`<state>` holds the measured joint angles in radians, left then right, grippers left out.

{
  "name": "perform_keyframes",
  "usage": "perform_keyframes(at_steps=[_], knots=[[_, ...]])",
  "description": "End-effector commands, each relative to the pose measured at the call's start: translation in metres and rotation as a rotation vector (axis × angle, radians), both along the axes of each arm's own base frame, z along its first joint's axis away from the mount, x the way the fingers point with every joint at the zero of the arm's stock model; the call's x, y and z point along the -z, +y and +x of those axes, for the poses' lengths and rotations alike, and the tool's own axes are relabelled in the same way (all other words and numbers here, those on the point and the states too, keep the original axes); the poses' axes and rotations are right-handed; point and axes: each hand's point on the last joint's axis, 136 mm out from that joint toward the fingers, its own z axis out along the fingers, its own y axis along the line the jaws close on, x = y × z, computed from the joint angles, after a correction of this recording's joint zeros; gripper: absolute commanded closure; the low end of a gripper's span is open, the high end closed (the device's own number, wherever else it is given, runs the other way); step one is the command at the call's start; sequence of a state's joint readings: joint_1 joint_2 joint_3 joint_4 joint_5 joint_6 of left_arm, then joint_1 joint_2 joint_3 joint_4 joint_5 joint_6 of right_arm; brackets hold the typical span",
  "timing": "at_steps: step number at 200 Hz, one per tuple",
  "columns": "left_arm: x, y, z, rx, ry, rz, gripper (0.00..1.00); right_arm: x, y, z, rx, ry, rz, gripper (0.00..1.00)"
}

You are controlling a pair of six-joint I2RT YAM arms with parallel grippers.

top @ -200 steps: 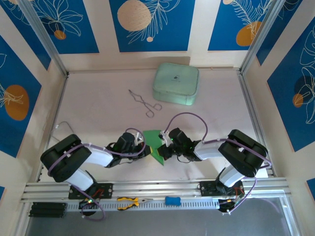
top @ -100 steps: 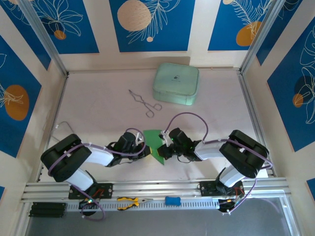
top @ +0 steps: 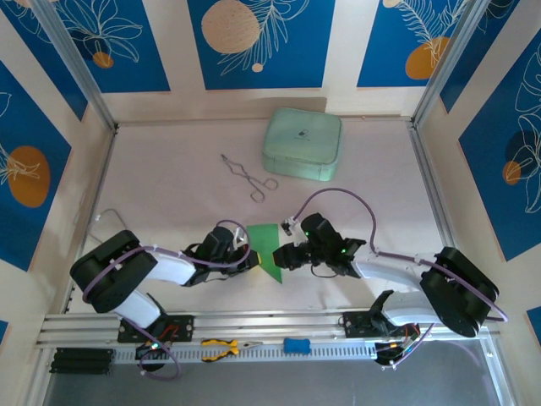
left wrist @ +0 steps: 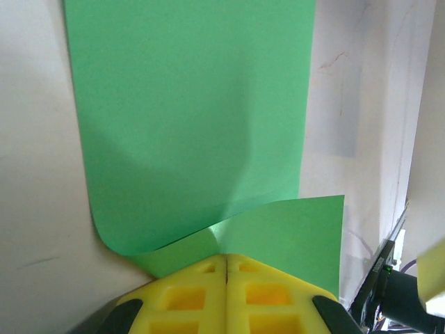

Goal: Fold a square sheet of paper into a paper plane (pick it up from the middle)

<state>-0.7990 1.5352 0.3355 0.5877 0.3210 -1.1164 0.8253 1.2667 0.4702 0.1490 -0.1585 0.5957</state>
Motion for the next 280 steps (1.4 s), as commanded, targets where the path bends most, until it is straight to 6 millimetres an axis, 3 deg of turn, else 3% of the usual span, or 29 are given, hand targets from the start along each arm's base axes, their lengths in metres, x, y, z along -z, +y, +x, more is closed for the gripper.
perform_keyframes(at_steps=[1,37,109,182,280], knots=[[0.021,0.009,-0.007,0.014,0.034,0.090,1.00,-0.003,0.011,-0.026,-0.054,0.143,0.015,0.85],[0.022,0.010,-0.008,0.015,0.038,0.094,1.00,0.008,0.021,-0.031,-0.078,0.210,-0.043,0.92],[0.022,0.010,-0.008,0.015,0.039,0.097,1.00,0.033,0.033,-0.029,-0.075,0.275,-0.149,0.94],[0.022,0.010,-0.008,0.017,0.040,0.101,1.00,0.060,0.012,-0.029,-0.008,0.314,-0.228,0.95],[0.025,0.011,-0.008,0.016,0.048,0.123,1.00,0.065,-0.009,-0.042,0.019,0.374,-0.182,0.94]])
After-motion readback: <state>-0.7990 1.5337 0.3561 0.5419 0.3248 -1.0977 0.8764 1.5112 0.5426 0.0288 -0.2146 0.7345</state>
